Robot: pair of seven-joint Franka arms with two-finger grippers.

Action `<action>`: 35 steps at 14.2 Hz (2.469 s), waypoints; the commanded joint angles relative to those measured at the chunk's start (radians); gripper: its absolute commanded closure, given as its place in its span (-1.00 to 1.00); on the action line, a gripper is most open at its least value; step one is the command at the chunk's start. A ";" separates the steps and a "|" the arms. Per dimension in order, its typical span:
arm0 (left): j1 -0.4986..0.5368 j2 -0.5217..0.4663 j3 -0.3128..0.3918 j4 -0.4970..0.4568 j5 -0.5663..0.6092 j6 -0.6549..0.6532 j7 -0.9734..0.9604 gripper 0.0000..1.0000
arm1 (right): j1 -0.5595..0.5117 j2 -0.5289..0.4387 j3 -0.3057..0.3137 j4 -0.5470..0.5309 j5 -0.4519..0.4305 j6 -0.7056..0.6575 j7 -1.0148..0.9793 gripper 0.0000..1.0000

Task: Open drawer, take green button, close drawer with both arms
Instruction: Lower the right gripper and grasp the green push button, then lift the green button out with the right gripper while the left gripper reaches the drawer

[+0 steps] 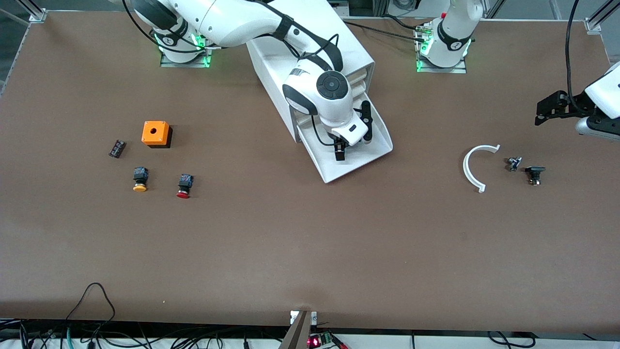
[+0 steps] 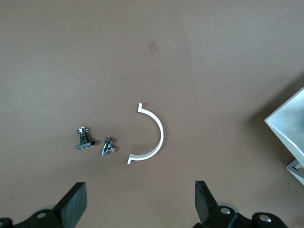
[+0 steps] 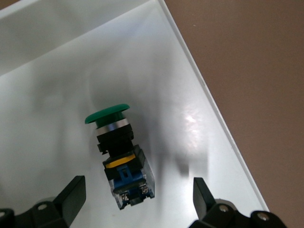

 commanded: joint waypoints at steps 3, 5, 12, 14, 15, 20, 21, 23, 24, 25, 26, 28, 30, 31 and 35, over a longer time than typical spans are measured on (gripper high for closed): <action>-0.007 -0.008 0.007 -0.004 0.010 -0.007 -0.012 -1.00 | 0.020 0.029 -0.002 0.034 -0.018 0.003 -0.001 -0.90; -0.007 -0.008 0.007 -0.004 0.010 -0.007 -0.012 -1.00 | 0.029 0.035 -0.015 0.036 -0.018 0.006 -0.003 -0.85; -0.007 -0.006 0.007 -0.001 0.010 -0.010 -0.012 -1.00 | 0.042 0.037 -0.022 0.036 -0.038 0.024 -0.006 -0.06; -0.007 -0.006 0.007 -0.001 0.010 -0.008 -0.012 -1.00 | 0.043 0.035 -0.022 0.036 -0.040 0.032 -0.004 0.19; -0.007 -0.006 0.007 -0.001 0.010 -0.010 -0.012 -1.00 | 0.045 0.034 -0.024 0.036 -0.040 0.032 -0.004 0.28; -0.007 -0.005 0.007 0.000 0.010 -0.008 -0.012 -1.00 | 0.045 0.032 -0.022 0.034 -0.089 0.034 0.032 0.58; -0.007 -0.005 0.007 0.000 0.010 -0.008 -0.012 -1.00 | 0.048 0.026 -0.021 0.037 -0.089 0.034 0.057 0.58; -0.006 -0.005 0.007 0.000 0.010 -0.008 -0.012 -1.00 | 0.048 0.005 -0.015 0.045 -0.088 0.031 0.100 0.58; -0.006 -0.005 0.007 0.000 0.010 -0.008 -0.012 -1.00 | 0.048 -0.012 -0.015 0.050 -0.088 0.024 0.132 0.58; -0.007 -0.003 0.007 0.000 0.010 -0.007 -0.012 -1.00 | 0.048 -0.032 -0.015 0.050 -0.084 0.023 0.167 0.58; -0.006 -0.003 0.007 0.000 0.011 -0.005 -0.012 -1.00 | 0.048 -0.043 -0.015 0.051 -0.084 0.024 0.206 0.58; -0.007 0.000 0.007 0.000 0.011 -0.002 -0.013 -1.00 | 0.040 -0.064 -0.015 0.066 -0.084 0.023 0.281 0.58; -0.009 0.004 0.007 0.000 0.014 0.007 -0.021 -1.00 | 0.016 -0.099 -0.019 0.065 -0.081 0.015 0.348 0.58; -0.010 0.007 0.007 0.002 0.014 0.009 -0.030 -1.00 | -0.006 -0.112 -0.024 0.067 -0.080 -0.008 0.362 0.58; -0.024 0.047 -0.007 -0.010 0.017 0.055 -0.166 -1.00 | -0.073 -0.182 -0.120 0.054 -0.046 -0.071 0.413 0.58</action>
